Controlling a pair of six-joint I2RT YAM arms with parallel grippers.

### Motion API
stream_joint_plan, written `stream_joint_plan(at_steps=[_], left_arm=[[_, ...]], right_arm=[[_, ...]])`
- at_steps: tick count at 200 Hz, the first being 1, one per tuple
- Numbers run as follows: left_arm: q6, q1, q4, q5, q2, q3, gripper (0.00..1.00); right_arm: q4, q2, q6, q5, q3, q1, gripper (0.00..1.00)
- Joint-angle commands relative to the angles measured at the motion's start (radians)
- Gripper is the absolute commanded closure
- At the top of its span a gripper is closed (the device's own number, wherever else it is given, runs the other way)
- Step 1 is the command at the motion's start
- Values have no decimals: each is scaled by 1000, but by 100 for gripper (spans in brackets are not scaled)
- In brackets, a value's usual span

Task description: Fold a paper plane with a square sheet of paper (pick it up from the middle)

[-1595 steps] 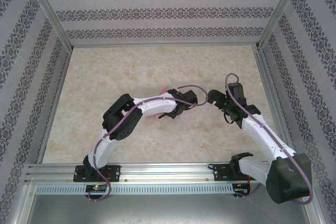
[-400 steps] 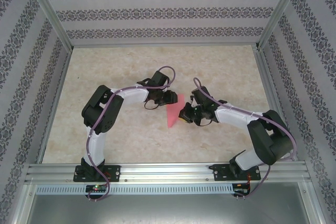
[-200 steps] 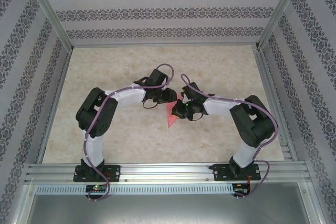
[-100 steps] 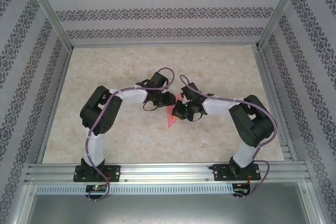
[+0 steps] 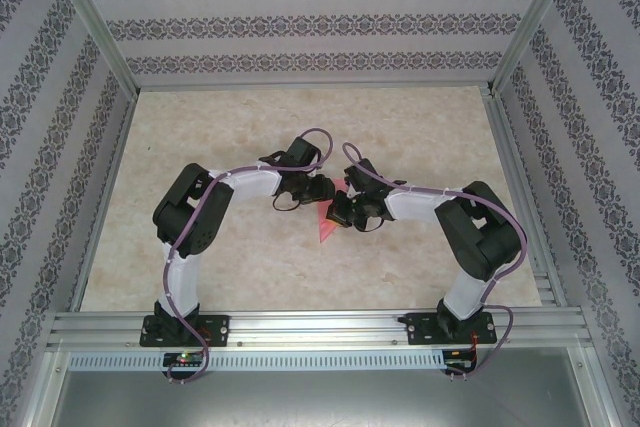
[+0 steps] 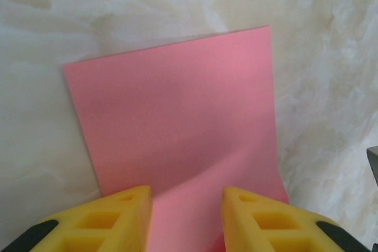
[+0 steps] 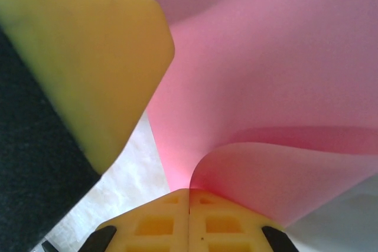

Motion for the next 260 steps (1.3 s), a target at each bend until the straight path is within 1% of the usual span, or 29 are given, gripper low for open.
stream_joint_plan(at_steps=[1, 260], left_arm=[[-13, 9, -17, 13, 28, 15, 63], [-14, 8, -20, 18, 28, 10, 63]], right_arm=[[20, 20, 0, 9, 8, 15, 100], [52, 65, -19, -17, 26, 10, 100]])
